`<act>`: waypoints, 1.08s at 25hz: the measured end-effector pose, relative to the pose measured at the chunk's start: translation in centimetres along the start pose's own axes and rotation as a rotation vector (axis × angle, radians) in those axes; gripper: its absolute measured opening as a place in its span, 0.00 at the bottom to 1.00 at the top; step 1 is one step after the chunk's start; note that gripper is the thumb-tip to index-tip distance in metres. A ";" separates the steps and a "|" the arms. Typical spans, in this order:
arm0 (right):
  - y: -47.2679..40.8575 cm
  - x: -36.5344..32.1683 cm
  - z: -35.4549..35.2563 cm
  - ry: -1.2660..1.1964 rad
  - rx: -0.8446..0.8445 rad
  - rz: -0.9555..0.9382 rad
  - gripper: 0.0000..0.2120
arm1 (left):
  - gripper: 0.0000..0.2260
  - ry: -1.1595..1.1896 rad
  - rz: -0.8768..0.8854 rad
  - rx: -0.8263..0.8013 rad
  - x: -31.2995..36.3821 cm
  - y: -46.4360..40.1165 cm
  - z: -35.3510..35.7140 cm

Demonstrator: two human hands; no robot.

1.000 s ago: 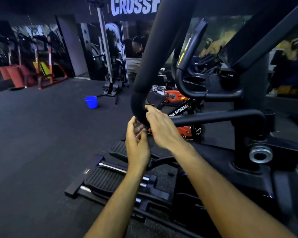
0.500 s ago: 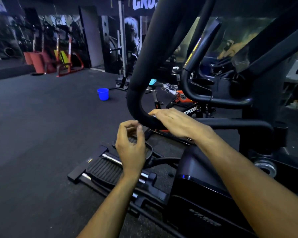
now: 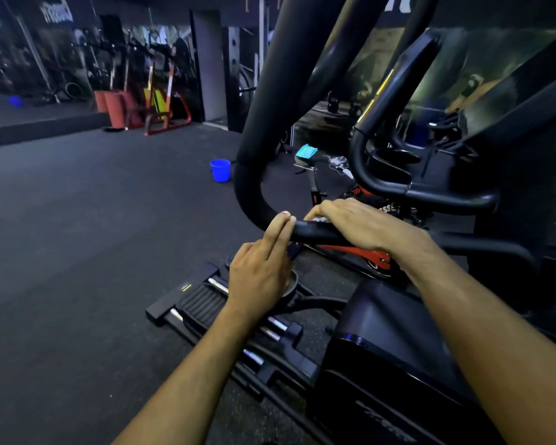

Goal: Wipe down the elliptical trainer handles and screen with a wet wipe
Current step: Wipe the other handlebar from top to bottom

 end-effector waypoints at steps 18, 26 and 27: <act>1.2 4.3 -2.1 -0.510 -0.237 0.180 0.31 | 0.32 0.137 -0.001 0.085 0.2 -0.4 3.5; 3.2 5.1 -2.7 -0.188 -0.119 0.079 0.26 | 0.30 0.018 -0.140 -0.127 6.2 -3.3 -1.1; 3.3 5.7 -2.9 -0.248 -0.134 0.100 0.27 | 0.29 0.044 -0.083 -0.079 7.2 -4.9 -1.8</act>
Point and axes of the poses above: each hand's wrist, its own y-axis away from the middle knuckle, its own z-axis out of the palm, x = y × z, the point moved 2 cm from there along -y, towards the middle knuckle, and after that the axes turned 3 degrees about y, right-handed, at the moved point
